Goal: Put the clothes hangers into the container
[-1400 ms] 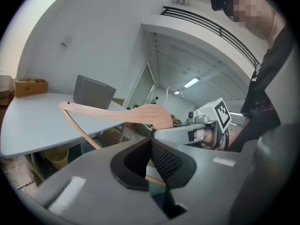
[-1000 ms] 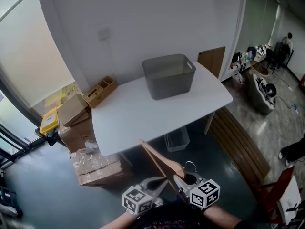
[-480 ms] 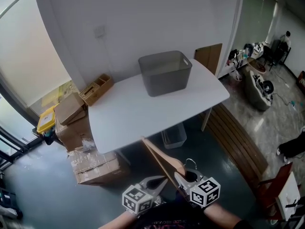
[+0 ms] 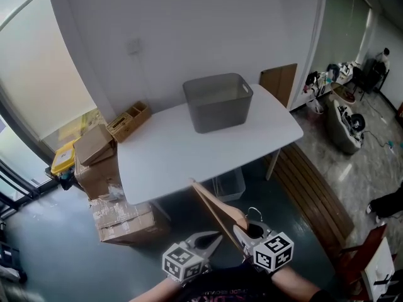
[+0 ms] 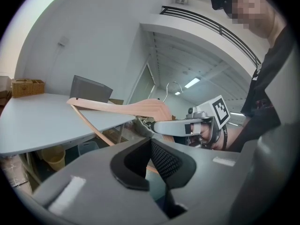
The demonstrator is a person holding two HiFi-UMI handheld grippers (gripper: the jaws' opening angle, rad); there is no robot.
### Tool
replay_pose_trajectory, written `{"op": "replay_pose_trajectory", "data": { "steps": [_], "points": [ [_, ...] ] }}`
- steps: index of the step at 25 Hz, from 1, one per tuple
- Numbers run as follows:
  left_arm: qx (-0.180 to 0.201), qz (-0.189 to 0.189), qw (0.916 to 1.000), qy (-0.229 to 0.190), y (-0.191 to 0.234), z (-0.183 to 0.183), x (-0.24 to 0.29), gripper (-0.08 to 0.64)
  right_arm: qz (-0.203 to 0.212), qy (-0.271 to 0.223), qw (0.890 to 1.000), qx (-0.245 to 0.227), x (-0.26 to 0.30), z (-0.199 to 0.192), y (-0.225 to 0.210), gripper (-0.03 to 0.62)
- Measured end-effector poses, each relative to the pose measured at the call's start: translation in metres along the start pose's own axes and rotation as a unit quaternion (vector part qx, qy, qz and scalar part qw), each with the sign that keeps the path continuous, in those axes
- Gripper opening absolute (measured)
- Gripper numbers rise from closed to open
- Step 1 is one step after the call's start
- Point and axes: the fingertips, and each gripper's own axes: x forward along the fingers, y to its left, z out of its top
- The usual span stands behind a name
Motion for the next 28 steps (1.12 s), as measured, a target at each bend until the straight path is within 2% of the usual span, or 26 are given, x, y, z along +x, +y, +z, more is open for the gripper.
{"op": "replay_pose_trajectory", "data": {
  "steps": [9, 18, 28],
  "points": [
    [-0.005, 0.009, 0.9999, -0.008, -0.013, 0.017, 0.059, 0.005, 0.01, 0.002, 1.0, -0.014, -0.023, 0.021, -0.058, 0.057],
    [-0.007, 0.014, 0.9999, 0.001, -0.017, 0.025, 0.123, 0.005, 0.017, 0.001, 1.0, -0.017, -0.038, 0.031, -0.119, 0.057],
    [-0.002, 0.017, 0.9998, 0.003, -0.028, 0.051, 0.191, 0.005, 0.024, -0.006, 0.999, -0.024, -0.057, 0.053, -0.182, 0.057]
  ]
}}
